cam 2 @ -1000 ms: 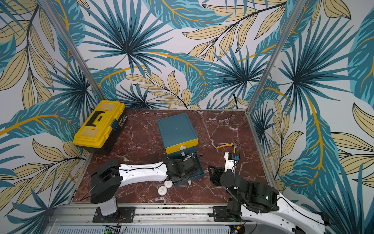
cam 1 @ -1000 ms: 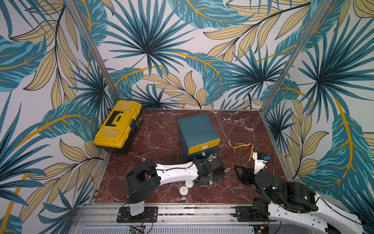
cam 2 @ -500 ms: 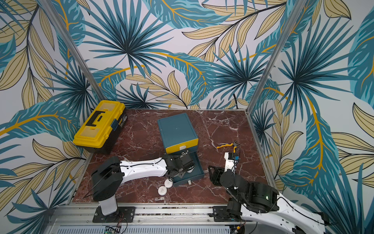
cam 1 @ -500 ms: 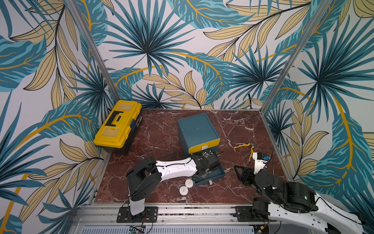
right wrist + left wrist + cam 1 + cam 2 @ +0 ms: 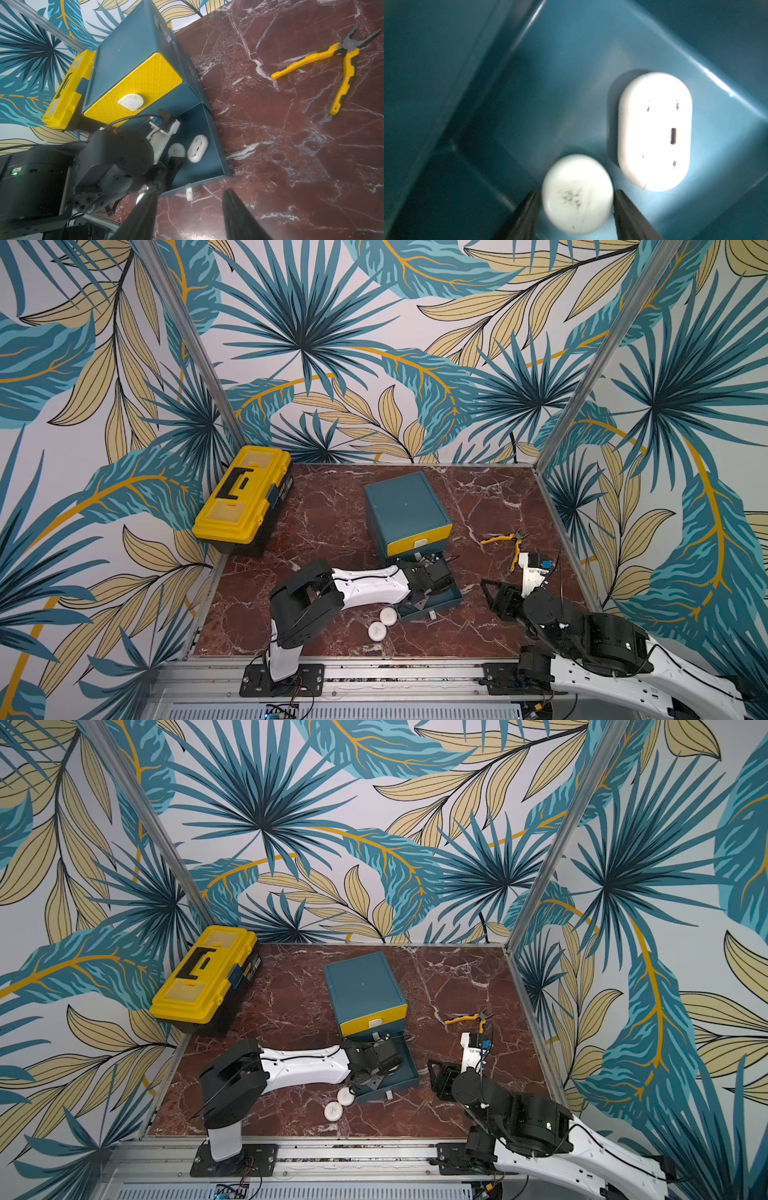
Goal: Put the bluetooth earphones in the drawer according to color
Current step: Place the bluetooth earphone in the drawer, then pick up the Bluetooth earphone from the center of the board.
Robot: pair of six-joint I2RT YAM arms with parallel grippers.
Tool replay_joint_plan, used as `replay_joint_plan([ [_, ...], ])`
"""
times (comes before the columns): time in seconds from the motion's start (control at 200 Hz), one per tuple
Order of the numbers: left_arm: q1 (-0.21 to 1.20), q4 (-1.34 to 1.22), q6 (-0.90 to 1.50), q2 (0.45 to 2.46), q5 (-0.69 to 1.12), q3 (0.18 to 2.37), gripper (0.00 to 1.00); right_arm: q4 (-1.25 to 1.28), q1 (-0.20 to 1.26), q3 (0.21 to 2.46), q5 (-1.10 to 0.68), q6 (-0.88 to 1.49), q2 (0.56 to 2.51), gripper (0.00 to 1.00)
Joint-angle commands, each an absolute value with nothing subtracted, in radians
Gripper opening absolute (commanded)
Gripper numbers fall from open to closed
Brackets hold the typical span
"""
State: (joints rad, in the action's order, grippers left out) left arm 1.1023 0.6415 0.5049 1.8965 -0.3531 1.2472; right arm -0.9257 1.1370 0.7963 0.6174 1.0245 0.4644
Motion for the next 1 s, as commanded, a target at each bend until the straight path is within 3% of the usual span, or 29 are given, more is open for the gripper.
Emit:
replay_joint_plan([
  [0.0, 1.100, 0.679, 0.508, 1.844, -0.374, 1.246, 0.66, -0.942, 1.140, 0.787, 0.636, 1.031, 0.454, 0.56],
  [0.25, 1.159, 0.799, 0.491, 1.720, -0.464, 1.300, 0.69, -0.941, 1.140, 0.785, 0.633, 1.035, 0.456, 0.56],
  [0.481, 1.232, 0.951, 0.546, 1.465, -0.516, 1.274, 0.71, -0.942, 1.140, 0.786, 0.632, 1.035, 0.457, 0.56],
  [0.766, 1.229, 1.038, 0.709, 1.250, -0.389, 0.973, 0.80, -0.931, 1.140, 0.791, 0.632, 1.023, 0.477, 0.56],
  [0.996, 1.229, 0.903, 0.702, 1.286, -0.271, 0.894, 0.84, -0.923, 1.140, 0.790, 0.613, 1.034, 0.477, 0.56],
])
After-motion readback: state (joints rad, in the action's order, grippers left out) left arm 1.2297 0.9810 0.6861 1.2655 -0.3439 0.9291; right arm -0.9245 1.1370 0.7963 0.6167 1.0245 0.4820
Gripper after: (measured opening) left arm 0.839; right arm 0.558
